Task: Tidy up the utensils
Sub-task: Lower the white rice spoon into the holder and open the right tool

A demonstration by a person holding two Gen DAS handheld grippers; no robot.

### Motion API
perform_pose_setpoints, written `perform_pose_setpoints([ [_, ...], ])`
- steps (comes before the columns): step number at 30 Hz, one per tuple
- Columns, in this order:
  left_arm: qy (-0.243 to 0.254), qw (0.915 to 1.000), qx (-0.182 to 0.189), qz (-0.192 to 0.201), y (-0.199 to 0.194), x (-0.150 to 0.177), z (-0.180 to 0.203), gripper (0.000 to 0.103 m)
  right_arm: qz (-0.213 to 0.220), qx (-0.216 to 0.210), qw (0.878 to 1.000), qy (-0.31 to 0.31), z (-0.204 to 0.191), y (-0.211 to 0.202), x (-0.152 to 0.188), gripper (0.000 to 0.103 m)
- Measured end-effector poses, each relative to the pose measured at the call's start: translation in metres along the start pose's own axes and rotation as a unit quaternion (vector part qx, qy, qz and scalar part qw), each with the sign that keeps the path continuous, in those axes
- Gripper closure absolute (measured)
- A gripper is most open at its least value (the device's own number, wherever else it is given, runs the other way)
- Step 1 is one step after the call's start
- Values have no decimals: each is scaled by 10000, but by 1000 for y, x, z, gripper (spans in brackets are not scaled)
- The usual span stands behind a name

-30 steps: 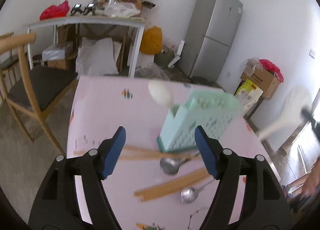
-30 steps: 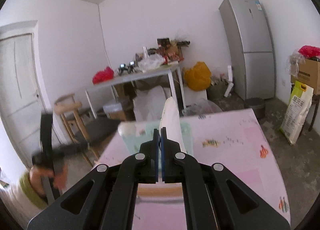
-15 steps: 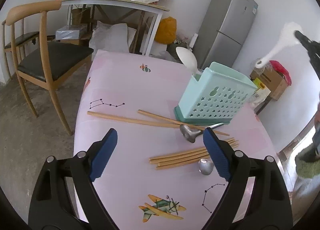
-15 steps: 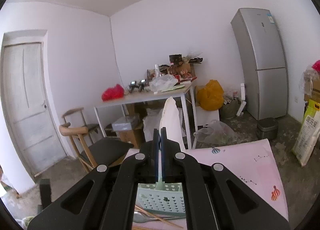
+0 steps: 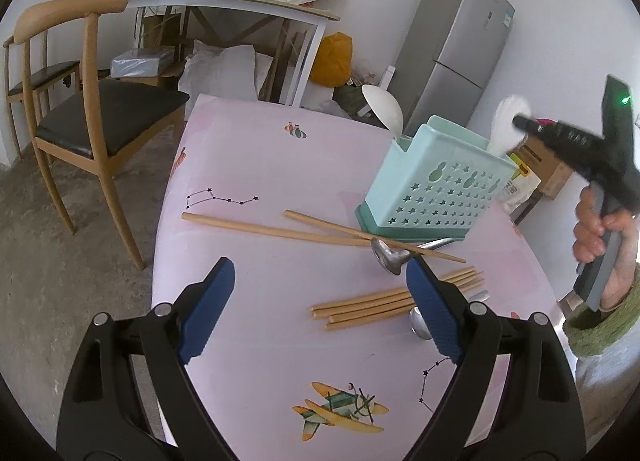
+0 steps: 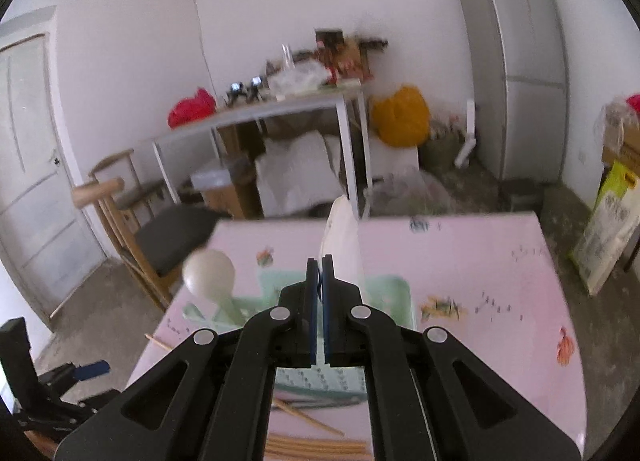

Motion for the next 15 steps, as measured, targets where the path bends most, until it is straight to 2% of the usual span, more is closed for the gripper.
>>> perform_pose_setpoints([
  [4,-17,10000,-35,-8,0,2,-2,20,37,110,9999,4,2,-3,4,98],
  [5,-25,10000,-46,-9,-1,2,-2,20,88,154,9998,-1,3,-7,3,90],
  [6,-31,10000,-59,-9,-1,2,-3,20,158,200,9997,0,5,-11,2,76],
  [8,-44,9999,-91,-12,-2,2,-3,19,360,271,9990,-6,6,-24,0,68],
  [15,-45,9998,-173,15,-4,0,0,20,688,333,9970,134,14,-65,10,61],
])
Point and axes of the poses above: each gripper's, at about its wrist camera, not at the fingertips, and y roughly the way its jaws point, z to its right, x to its underside, the point moved 5 cm from there along y, roughly the way its jaws point, and after that the axes turned 5 degrees about -z, right-handed, at the moved point
